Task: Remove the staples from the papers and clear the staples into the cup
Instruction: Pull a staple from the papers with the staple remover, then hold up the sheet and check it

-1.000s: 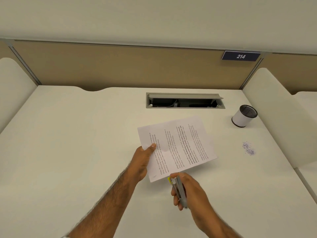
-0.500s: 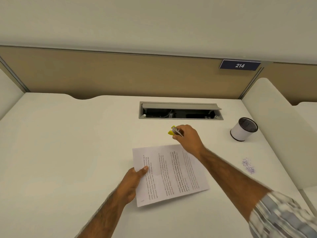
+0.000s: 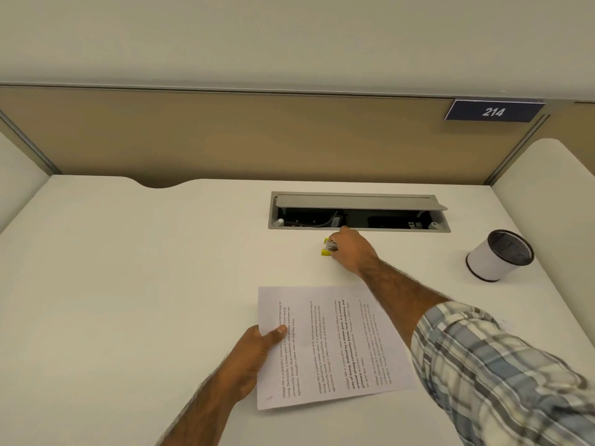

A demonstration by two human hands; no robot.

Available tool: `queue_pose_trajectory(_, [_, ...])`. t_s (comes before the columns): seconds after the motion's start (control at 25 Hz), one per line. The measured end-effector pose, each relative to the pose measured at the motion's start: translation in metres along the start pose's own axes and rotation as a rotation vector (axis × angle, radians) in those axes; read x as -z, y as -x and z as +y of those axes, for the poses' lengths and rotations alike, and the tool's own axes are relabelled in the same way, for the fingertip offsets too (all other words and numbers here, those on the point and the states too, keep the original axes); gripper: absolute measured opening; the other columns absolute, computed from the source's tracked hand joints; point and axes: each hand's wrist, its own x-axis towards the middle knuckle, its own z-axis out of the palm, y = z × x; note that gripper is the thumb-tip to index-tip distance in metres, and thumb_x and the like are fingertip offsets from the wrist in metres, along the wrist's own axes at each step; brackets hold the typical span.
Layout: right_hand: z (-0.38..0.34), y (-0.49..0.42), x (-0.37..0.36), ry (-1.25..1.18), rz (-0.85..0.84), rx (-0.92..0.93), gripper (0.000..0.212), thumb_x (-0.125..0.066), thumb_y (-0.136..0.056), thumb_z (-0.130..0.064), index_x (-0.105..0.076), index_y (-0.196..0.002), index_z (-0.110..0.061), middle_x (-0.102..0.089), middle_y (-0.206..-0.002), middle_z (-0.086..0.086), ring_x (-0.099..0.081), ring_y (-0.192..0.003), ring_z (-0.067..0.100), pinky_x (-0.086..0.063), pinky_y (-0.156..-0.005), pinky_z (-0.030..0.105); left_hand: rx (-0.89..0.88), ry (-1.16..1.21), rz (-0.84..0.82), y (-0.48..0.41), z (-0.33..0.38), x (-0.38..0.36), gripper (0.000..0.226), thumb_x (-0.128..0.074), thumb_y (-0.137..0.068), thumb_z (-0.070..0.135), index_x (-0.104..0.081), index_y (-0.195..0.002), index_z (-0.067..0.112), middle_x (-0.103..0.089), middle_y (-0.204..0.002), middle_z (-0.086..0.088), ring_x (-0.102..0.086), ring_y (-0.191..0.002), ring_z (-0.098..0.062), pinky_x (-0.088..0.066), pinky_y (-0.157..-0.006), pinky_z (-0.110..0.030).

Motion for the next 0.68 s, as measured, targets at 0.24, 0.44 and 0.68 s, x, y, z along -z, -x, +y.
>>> queue_pose_trajectory(0.24, [-0.018, 0.027, 0.024, -0.254, 0.110, 0.051, 0.041, -0.067, -0.089, -0.045, -0.066, -0.119, -0.016, -0.058, -0.121, 0.004, -0.057, -0.107, 0.022, -0.048, -0.090, 0.037, -0.013, -0.058, -0.053, 0.001, 0.017, -0.001, 0.035, -0.069, -0.100, 0.029, -0.069, -0.129, 0.009, -0.076, -0.120, -0.017, -0.073, -0.110, -0.040, -0.053, -0.104, -0.059])
queue_pose_trajectory(0.44, [-0.036, 0.121, 0.079, -0.671, -0.375, 0.107, 0.027, -0.078, -0.080, -0.045, -0.074, -0.098, -0.025, -0.074, -0.092, -0.012, -0.067, -0.084, 0.005, -0.053, -0.077, 0.026, -0.034, -0.197, -0.193, 0.019, 0.056, 0.007, 0.049, -0.076, -0.087, 0.037, -0.072, -0.124, 0.005, -0.075, -0.120, -0.020, -0.072, -0.111, -0.041, -0.056, -0.101, -0.053])
queue_pose_trajectory(0.68, [-0.032, 0.195, 0.085, -0.920, -0.403, -0.015, 0.009, -0.069, -0.091, -0.013, -0.068, -0.097, -0.007, -0.077, -0.094, 0.010, -0.075, -0.085, 0.032, -0.061, -0.080, 0.047, -0.072, -0.504, -0.338, 0.048, 0.094, 0.007, 0.049, -0.075, -0.089, 0.042, -0.073, -0.122, 0.006, -0.076, -0.119, -0.018, -0.070, -0.113, -0.046, -0.057, -0.101, -0.054])
